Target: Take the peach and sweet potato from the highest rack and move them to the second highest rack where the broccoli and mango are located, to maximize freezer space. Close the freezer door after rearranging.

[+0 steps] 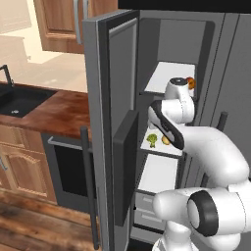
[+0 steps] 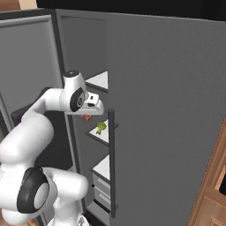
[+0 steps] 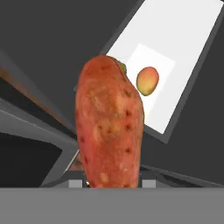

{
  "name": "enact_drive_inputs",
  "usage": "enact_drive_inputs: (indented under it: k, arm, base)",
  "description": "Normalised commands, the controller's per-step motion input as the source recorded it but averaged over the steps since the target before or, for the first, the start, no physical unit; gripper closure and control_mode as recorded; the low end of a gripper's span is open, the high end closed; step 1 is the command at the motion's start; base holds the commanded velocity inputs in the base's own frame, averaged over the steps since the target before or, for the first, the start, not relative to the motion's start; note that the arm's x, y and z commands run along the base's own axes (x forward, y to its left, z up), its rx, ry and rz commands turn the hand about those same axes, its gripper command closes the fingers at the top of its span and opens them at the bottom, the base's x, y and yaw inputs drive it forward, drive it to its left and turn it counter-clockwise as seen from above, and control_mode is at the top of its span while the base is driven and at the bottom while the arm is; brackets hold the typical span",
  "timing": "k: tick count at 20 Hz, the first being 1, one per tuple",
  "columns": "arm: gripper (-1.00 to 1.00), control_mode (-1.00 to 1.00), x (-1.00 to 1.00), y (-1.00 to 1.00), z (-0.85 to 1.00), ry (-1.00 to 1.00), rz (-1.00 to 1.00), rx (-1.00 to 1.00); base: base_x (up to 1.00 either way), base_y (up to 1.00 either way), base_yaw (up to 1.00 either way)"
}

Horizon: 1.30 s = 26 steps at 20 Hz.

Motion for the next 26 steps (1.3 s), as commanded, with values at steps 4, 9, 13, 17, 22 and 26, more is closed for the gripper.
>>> enact_drive_inputs:
  k: [4, 9, 13, 17, 22, 26]
  arm:
    - [1.00, -1.00, 0.03, -0.29, -0.63, 0.00, 0.00, -0.04]
    - [1.00, -1.00, 0.23, -0.10, -0.68, 0.00, 0.00, -0.10]
    - [1.00, -1.00, 0.52, 0.00, -0.60, 0.00, 0.00, -0.09]
    - [1.00, -1.00, 0.72, -0.02, -0.46, 0.00, 0.00, 0.00]
    - [1.00, -1.00, 0.75, -0.13, -0.44, 0.00, 0.00, 0.00]
    - [1.00, -1.00, 0.65, -0.17, -0.28, 0.04, 0.00, 0.00]
  base:
    - [0.00, 0.00, 0.00]
    - [0.00, 0.00, 0.00]
    - [0.00, 0.00, 0.00]
    - [0.00, 0.00, 0.00]
    - [0.00, 0.00, 0.00]
    - [0.00, 0.00, 0.00]
